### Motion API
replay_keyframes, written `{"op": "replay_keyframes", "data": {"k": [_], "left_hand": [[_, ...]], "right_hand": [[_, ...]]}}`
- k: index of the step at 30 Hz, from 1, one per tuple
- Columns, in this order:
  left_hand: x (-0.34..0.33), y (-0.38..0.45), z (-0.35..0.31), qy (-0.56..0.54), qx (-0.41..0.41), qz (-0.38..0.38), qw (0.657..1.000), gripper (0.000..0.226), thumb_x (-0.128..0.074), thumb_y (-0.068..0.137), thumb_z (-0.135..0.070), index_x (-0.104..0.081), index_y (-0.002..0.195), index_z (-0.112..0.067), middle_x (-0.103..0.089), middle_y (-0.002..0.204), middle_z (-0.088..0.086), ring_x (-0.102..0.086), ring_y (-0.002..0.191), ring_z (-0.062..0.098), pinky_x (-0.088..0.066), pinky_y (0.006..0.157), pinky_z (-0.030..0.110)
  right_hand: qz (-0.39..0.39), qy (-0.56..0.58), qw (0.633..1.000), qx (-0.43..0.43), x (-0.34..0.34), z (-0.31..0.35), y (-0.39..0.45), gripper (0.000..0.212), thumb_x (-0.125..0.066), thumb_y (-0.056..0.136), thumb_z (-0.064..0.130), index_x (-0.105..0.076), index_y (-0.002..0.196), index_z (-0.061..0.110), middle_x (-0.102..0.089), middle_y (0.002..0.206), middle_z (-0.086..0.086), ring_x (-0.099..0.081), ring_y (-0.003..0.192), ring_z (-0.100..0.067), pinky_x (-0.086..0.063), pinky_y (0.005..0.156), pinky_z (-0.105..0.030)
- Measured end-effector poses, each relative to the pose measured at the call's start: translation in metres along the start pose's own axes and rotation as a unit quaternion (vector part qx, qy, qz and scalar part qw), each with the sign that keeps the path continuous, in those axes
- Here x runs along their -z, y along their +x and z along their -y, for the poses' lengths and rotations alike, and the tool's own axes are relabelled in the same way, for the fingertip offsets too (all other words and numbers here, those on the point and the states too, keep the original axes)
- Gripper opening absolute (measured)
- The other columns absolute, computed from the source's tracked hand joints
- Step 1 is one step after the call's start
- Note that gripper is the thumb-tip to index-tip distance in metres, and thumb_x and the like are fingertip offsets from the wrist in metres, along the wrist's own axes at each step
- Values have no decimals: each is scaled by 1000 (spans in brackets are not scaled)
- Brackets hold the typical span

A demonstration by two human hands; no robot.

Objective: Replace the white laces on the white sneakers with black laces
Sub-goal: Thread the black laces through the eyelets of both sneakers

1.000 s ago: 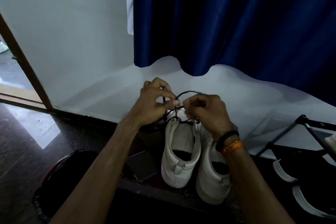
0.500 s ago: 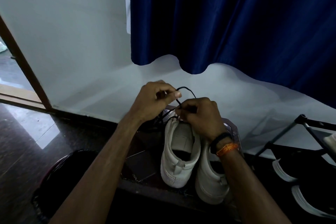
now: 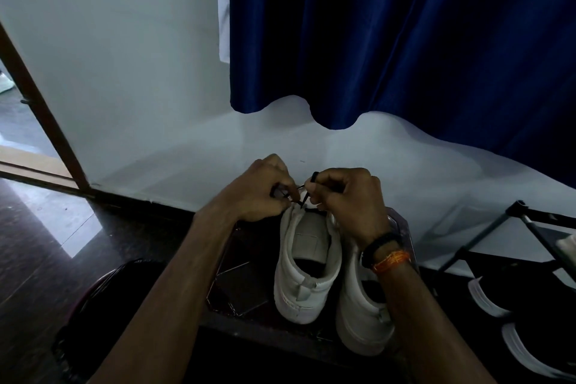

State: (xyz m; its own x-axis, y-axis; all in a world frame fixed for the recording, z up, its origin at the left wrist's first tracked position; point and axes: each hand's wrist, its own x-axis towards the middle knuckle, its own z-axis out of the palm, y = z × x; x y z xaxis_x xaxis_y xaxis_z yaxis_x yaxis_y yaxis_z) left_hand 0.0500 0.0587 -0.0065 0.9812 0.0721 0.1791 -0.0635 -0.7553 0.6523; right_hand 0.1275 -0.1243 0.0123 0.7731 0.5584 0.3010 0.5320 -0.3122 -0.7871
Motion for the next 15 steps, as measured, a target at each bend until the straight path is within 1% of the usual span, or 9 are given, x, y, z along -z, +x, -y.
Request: {"op": "replay_keyframes", "data": {"k": [2,3,5,6,8,10,12,13,15], "left_hand": [[0,-1,0,69,7,51,996,30,-64,81,-9,-76,97,-32,-58,107,-3,-48,101,17,-39,87,30],[-1,-2,0,75,6,53,996,32,-62,80,-3,-77,98,-25,-61,99,-6,-51,98,14,-39,85,30],[-3,-3,-5,23,-7,22,999,28,-62,82,3,-77,95,-17,-60,75,-18,-58,78,-3,-39,71,16],[-4,-3,-7,-6,-15,10,1000,25,-64,84,3,-76,91,-18,-59,70,-22,-59,71,-7,-37,66,11],[-7,-2,-8,-51,-18,4,999,24,-67,87,-6,-73,84,-29,-64,69,-22,-60,70,-6,-41,67,14],[-11,-1,-6,-66,5,10,998,8,-70,88,-29,-74,85,-35,-69,76,-20,-63,73,0,-49,69,27],[-12,-1,-5,-52,11,1,999,16,-68,86,-45,-76,91,-33,-71,78,-13,-65,73,7,-53,70,35],[-13,-1,-5,-51,11,-5,999,15,-70,86,-43,-76,90,-30,-71,75,-11,-64,70,9,-52,68,36],[-14,0,-4,-44,4,-14,999,8,-73,89,-30,-72,82,-26,-66,69,-11,-58,63,4,-46,63,33]], "right_hand": [[7,-2,1000,-2,0,1,-1,7,-79,86,19,-80,80,20,-74,69,7,-73,71,-12,-61,75,-44],[8,0,1000,-3,0,2,-1,6,-79,87,19,-80,80,19,-74,69,7,-73,71,-12,-61,76,-44],[7,6,1000,-5,1,2,-1,6,-79,87,18,-80,81,19,-74,70,6,-73,71,-11,-61,77,-44],[6,12,1000,-7,0,2,-2,6,-79,87,17,-80,81,20,-75,72,6,-73,72,-10,-61,77,-43],[-2,27,1000,-14,0,3,-2,7,-78,87,15,-80,83,21,-76,75,6,-73,74,-9,-61,78,-43],[-8,28,1000,-13,0,5,-3,6,-78,87,15,-81,85,20,-76,76,7,-73,75,-8,-61,79,-42],[-11,23,1000,-5,0,6,-3,4,-77,88,16,-80,86,18,-76,75,6,-73,75,-7,-61,78,-39],[-11,25,1000,-3,1,7,-4,4,-77,88,16,-80,87,17,-76,74,5,-73,74,-8,-61,77,-39],[-5,24,1000,-10,3,6,-5,3,-78,87,16,-80,86,16,-76,75,5,-73,74,-8,-62,76,-38]]}}
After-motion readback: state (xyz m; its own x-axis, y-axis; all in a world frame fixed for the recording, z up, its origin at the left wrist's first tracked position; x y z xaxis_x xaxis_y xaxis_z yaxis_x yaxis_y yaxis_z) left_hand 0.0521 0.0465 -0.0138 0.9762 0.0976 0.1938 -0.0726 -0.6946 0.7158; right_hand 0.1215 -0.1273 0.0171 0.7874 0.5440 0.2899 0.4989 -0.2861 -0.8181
